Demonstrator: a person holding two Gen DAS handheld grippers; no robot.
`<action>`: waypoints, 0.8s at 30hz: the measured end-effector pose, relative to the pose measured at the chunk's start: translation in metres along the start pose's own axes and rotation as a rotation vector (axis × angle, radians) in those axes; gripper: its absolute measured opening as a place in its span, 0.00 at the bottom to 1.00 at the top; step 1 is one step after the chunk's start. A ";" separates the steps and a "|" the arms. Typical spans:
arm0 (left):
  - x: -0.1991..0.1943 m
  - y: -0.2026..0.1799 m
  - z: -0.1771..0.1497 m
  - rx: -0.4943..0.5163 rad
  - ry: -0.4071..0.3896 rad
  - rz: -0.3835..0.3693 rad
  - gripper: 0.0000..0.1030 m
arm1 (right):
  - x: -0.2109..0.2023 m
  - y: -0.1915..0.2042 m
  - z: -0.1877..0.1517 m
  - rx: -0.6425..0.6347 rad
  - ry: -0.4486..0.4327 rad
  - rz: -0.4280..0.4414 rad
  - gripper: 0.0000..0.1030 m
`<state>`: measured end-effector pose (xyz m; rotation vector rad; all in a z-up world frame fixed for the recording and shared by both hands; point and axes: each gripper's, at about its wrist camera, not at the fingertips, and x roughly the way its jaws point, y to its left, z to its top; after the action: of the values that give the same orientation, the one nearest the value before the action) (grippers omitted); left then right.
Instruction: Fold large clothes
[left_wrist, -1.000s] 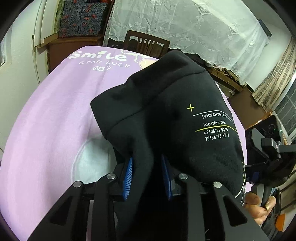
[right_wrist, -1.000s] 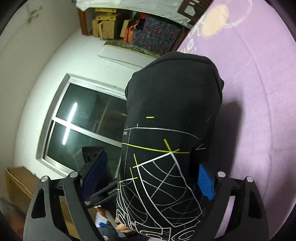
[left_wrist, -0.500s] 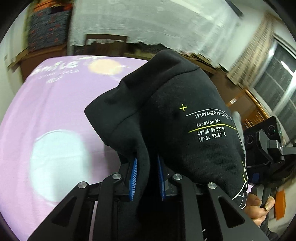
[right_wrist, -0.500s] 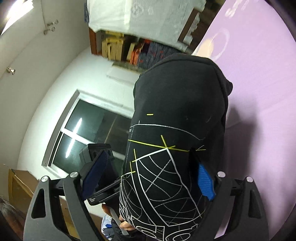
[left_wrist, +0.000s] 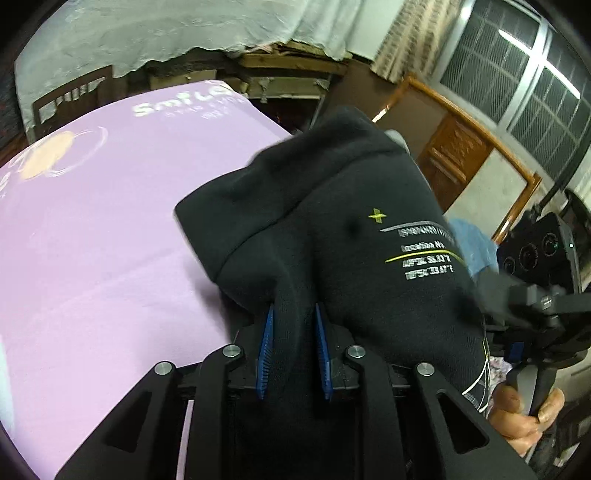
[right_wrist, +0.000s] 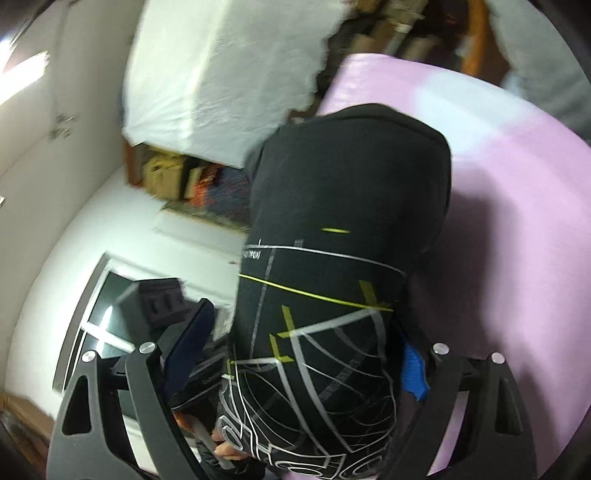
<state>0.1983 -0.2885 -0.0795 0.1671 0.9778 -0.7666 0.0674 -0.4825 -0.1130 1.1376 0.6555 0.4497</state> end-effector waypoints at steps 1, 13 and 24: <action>0.008 -0.007 -0.001 0.016 -0.001 0.015 0.28 | 0.001 -0.010 -0.001 0.017 0.002 -0.025 0.83; 0.008 0.058 -0.013 -0.178 0.043 -0.077 0.87 | 0.004 -0.006 -0.017 -0.018 -0.059 -0.180 0.84; -0.042 0.045 -0.030 -0.065 -0.066 0.085 0.92 | -0.005 0.034 -0.043 -0.127 -0.158 -0.413 0.86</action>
<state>0.1933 -0.2210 -0.0716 0.1255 0.9261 -0.6579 0.0345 -0.4437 -0.0914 0.8783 0.6917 0.0467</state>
